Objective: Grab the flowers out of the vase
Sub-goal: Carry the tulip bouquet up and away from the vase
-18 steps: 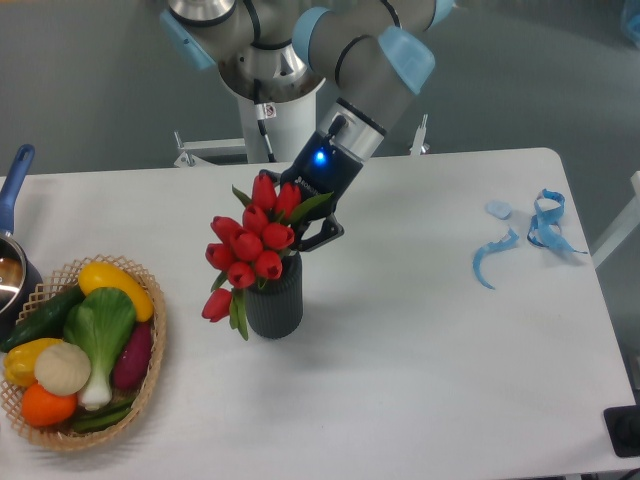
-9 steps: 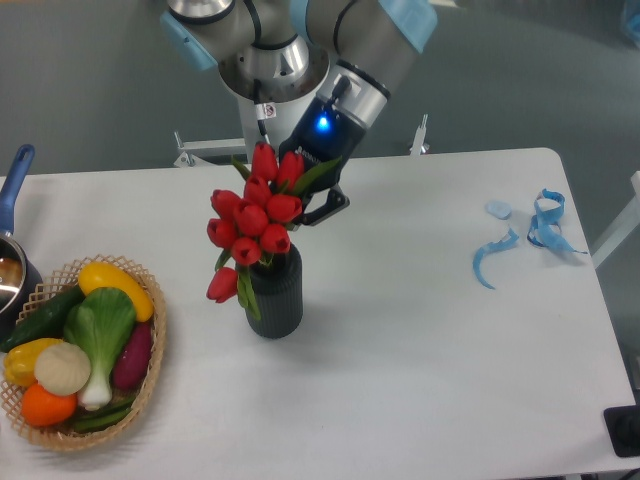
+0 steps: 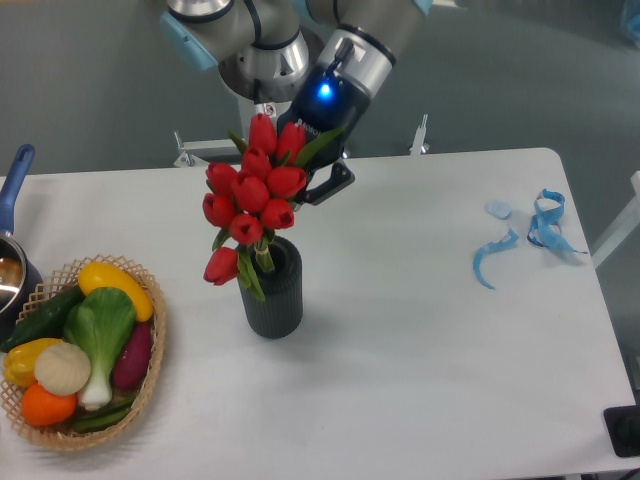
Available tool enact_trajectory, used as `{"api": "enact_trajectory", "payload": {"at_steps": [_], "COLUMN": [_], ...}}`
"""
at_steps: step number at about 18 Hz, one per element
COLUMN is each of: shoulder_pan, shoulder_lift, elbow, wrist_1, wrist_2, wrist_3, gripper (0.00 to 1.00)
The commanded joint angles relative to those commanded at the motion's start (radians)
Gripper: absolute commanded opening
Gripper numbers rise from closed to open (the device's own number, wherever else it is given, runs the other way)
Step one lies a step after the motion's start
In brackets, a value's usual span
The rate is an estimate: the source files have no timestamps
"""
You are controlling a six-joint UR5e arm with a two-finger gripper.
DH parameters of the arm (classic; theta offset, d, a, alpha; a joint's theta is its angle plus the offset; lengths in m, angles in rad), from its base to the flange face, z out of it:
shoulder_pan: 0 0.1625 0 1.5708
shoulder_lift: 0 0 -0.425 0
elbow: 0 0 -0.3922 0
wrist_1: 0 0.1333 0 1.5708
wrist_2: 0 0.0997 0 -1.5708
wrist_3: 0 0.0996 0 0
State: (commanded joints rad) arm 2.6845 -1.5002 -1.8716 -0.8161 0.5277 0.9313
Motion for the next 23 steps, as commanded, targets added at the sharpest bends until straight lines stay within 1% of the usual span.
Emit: {"api": "enact_trajectory", "payload": {"at_steps": [4,8,10,13,15,17,18,21,23], "shoulder_pan": [0.002,0.006,0.008,0.05,0.093,0.153,0.176,0.204,0.228], "shoulder_lift": [0.003,0.037,0.04,0.038,0.026,-0.018,-0.046,-0.123,-0.149], "elbow": [0.038,0.069,0.084,0.094,0.095,0.098,0.1,0.126,0.153], "wrist_1": [0.0,-0.002,0.0,0.0,0.003,0.006,0.006,0.006,0.006], "wrist_2": [-0.003,-0.009,-0.024,-0.031,-0.032,-0.032,-0.032,-0.032,-0.031], "wrist_3": [-0.037,-0.1,-0.149,-0.157,-0.147,-0.137,-0.105,0.0,0.014], "gripper": [0.37,0.37,0.37,0.37,0.37,0.37,0.37,0.37,0.37]}}
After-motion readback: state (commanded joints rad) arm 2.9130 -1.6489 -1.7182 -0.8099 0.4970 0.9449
